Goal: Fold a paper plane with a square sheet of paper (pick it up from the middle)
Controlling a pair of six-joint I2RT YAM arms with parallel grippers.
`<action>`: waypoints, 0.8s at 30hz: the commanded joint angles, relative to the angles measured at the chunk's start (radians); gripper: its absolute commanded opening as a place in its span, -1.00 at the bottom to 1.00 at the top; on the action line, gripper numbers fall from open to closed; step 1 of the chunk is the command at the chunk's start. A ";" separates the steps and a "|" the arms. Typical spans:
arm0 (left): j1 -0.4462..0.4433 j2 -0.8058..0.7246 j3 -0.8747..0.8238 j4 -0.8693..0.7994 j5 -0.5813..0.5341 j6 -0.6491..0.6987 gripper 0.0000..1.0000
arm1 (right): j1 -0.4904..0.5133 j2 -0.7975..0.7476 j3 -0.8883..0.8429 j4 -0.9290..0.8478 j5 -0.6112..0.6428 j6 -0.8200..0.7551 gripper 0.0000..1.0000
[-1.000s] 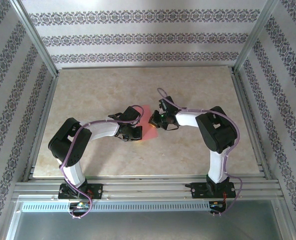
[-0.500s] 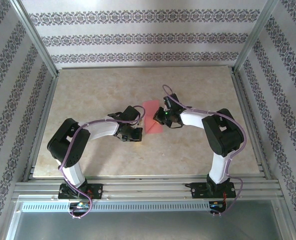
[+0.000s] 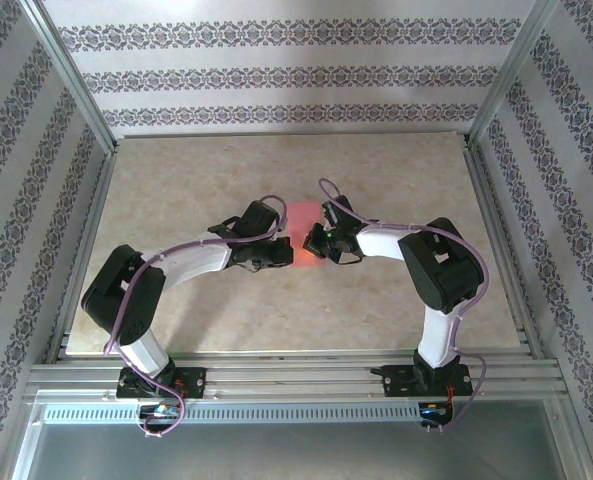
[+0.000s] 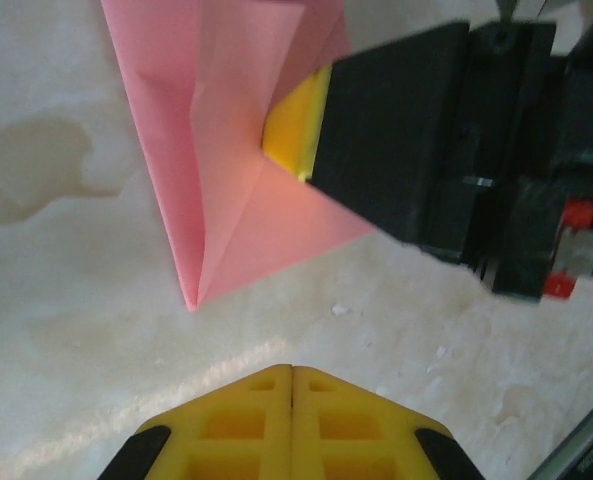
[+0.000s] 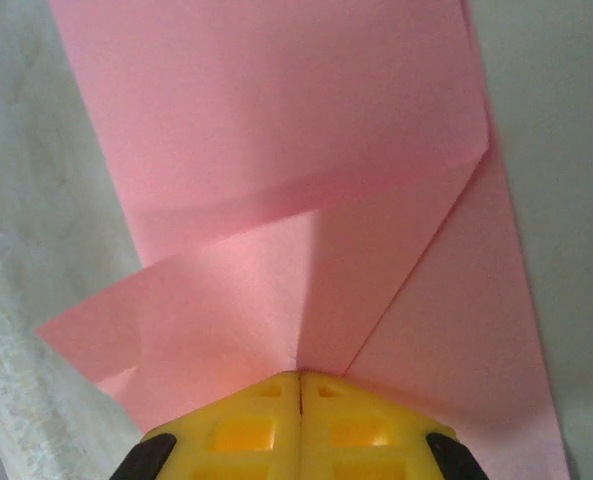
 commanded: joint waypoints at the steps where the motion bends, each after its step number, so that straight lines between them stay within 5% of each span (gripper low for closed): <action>1: 0.004 0.055 0.049 0.076 -0.037 -0.044 -0.86 | 0.006 0.029 0.012 0.005 -0.005 0.009 -0.89; 24: 0.003 0.277 0.171 -0.009 -0.089 -0.037 -1.00 | 0.002 0.011 0.025 0.019 -0.034 0.002 -0.89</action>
